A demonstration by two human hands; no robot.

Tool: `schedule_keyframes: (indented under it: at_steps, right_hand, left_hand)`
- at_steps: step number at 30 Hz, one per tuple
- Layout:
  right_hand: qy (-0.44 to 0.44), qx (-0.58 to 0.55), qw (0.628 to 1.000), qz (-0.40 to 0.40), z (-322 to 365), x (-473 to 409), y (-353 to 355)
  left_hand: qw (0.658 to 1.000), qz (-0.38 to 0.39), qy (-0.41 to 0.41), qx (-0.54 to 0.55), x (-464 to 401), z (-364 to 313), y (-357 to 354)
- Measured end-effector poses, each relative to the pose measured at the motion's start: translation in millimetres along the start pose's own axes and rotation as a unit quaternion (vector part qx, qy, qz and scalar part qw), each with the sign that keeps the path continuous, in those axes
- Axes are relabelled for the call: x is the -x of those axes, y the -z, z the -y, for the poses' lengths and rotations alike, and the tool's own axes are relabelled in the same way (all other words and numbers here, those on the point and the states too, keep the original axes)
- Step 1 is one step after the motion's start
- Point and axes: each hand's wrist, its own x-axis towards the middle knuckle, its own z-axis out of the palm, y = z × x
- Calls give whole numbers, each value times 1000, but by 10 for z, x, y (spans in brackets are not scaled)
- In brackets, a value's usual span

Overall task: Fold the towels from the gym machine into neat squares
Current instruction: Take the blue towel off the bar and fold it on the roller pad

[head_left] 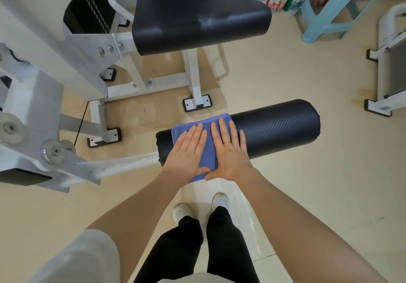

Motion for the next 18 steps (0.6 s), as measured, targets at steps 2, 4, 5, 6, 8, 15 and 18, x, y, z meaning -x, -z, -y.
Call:
schedule_keyframes:
  at_steps: [2,4,5,6,8,15,18]
  right_hand:
    - [-16,-23,1000,8,-89,26,32]
    - [-69,-89,994,10,-204,94,72]
    - [-94,-125,988,7,-256,122,94]
    - [-116,-151,982,-2,-285,138,122]
    - [-158,-187,968,-55,-282,129,168]
    - [-292,-524,797,-66,-69,-28,194]
    - [-244,-638,730,18,-101,53,282]
  left_hand:
    - [999,16,30,23,18,37,18]
    - [997,26,56,43,74,75,46]
    - [996,34,68,53,93,98,59]
    - [994,51,71,58,107,113,59]
    - [992,77,71,71,128,120,69]
    - [993,96,57,38,167,153,117]
    - [991,129,46,0,138,170,224]
